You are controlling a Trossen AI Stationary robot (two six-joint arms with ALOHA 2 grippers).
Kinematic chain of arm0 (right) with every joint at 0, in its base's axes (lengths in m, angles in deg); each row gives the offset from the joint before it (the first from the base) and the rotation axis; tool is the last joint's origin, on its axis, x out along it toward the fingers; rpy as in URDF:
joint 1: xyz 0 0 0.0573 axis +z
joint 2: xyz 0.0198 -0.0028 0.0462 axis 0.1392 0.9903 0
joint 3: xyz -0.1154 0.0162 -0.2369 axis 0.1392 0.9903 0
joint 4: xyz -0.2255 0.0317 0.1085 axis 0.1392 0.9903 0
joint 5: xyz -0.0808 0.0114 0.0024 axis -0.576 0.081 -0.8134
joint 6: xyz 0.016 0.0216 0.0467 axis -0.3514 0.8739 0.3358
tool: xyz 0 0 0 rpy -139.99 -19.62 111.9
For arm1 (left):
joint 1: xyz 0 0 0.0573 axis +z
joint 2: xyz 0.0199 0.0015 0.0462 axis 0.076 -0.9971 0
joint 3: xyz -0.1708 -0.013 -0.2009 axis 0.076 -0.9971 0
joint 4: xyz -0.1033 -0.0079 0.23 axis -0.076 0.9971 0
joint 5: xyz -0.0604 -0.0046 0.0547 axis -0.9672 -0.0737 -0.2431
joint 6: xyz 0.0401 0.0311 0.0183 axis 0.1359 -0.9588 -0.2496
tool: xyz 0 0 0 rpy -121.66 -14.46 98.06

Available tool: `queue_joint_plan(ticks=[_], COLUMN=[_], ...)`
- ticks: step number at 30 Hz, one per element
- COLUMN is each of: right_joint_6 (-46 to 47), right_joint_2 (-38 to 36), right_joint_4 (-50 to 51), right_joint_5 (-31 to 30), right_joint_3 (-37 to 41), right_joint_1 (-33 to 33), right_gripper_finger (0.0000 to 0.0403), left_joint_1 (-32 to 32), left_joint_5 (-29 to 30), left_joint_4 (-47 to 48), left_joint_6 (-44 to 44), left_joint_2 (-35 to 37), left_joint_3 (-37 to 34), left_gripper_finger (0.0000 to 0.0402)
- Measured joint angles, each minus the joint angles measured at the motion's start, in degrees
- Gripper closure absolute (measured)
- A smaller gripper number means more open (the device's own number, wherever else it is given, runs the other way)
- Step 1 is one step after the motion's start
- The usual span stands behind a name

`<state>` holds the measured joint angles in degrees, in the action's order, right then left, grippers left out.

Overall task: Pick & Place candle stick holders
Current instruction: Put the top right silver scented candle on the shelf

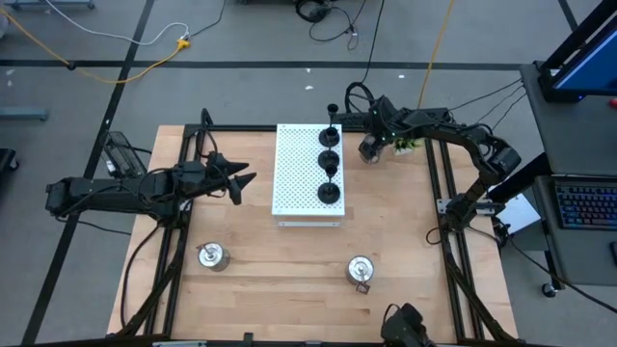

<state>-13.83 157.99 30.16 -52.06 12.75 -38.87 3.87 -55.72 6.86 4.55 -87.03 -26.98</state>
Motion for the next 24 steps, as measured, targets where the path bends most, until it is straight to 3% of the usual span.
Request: queue_joint_plan(ticks=[6, 24], right_joint_6=[-2.4, -1.6], right_joint_2=[0.0, 0.0], right_joint_4=[2.9, -3.8], right_joint_5=[-0.1, 0.1], right_joint_3=[0.1, 3.0], right_joint_1=[0.0, 0.1], right_gripper_finger=[0.0003, 0.0008], left_joint_1=[0.0, 0.0], left_joint_5=[0.0, 0.0], left_joint_4=[0.0, 0.1], left_joint_6=[-0.4, -0.3], left_joint_2=[0.0, 0.0], left_joint_3=[0.0, 0.0], left_gripper_finger=[0.0176, 0.0176])
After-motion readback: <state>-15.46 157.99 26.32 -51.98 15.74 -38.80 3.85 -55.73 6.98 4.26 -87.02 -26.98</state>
